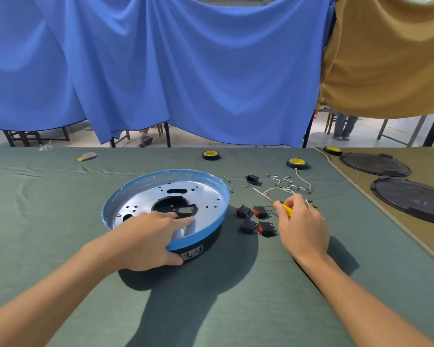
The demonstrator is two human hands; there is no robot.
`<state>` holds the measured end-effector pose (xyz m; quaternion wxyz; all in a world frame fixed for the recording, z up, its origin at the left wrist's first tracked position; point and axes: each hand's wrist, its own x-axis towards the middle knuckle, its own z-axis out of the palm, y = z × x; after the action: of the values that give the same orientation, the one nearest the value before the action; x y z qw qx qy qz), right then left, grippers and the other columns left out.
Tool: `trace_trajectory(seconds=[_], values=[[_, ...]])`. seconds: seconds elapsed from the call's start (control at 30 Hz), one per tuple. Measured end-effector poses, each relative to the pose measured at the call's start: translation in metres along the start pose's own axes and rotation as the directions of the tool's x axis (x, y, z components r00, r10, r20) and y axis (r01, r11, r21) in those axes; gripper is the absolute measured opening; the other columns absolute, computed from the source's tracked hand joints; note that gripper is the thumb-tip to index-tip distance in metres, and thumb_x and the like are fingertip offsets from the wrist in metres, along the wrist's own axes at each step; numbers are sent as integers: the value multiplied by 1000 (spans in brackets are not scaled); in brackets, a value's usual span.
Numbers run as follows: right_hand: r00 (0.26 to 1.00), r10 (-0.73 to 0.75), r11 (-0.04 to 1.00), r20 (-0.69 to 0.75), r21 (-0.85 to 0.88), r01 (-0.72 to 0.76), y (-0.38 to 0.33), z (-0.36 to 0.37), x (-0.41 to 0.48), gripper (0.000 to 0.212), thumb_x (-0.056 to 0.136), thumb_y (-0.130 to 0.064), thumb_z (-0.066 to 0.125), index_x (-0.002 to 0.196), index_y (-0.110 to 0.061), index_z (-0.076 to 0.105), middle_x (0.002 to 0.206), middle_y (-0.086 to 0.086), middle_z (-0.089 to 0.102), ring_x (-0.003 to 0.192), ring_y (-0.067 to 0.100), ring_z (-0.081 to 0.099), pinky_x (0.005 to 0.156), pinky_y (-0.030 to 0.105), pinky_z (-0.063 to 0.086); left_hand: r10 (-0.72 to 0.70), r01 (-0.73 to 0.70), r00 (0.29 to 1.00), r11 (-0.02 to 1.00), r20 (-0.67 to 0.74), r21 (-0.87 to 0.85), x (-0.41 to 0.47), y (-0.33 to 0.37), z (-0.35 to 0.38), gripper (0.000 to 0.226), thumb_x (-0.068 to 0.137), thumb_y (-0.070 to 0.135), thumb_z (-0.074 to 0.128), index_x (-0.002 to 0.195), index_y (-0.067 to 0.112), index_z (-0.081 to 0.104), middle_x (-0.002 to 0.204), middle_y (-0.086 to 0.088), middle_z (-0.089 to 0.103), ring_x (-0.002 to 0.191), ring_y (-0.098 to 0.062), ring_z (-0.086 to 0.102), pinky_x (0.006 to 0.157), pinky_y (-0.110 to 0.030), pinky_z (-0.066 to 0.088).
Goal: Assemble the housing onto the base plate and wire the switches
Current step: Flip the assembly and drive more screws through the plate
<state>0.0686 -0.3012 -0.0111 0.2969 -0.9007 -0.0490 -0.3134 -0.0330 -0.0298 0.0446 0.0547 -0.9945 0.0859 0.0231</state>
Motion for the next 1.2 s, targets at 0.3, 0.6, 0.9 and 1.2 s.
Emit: trace_trajectory(seconds=[0.3, 0.6, 0.9, 1.2], values=[[982, 75, 961, 172, -276, -25, 6, 7, -1, 24, 96, -40, 51, 97, -16, 53, 98, 1, 65, 99, 26, 53, 64, 32, 40, 47, -49, 998, 997, -29, -52, 4, -51, 0, 80, 80, 61, 67, 148, 49, 26, 106, 27, 47, 100, -5, 47, 92, -30, 42], [969, -205, 978, 139, 3, 206, -37, 7, 14, 8, 89, -17, 57, 85, -12, 62, 87, 2, 62, 87, 22, 52, 71, 33, 42, 42, -44, 998, 998, -52, -40, 29, -68, -1, 77, 79, 60, 68, 146, 48, 31, 99, 28, 43, 94, -8, 46, 91, -33, 44], [845, -352, 935, 404, 102, 341, -87, 51, 45, 11, 91, -20, 51, 90, -16, 62, 95, 3, 63, 96, 24, 53, 83, 39, 46, -4, -7, 996, 992, -88, -129, 16, -119, 10, 76, 76, 55, 75, 139, 58, 33, 100, 19, 54, 94, -6, 52, 90, -31, 44], [670, -293, 915, 682, -2, 402, -125, 110, 76, 25, 91, -10, 48, 111, -15, 62, 114, 12, 59, 101, 32, 54, 70, 37, 41, -30, 26, 994, 999, -108, -38, 39, -108, 13, 80, 78, 63, 65, 148, 50, 27, 117, 28, 48, 106, -10, 51, 92, -34, 44]])
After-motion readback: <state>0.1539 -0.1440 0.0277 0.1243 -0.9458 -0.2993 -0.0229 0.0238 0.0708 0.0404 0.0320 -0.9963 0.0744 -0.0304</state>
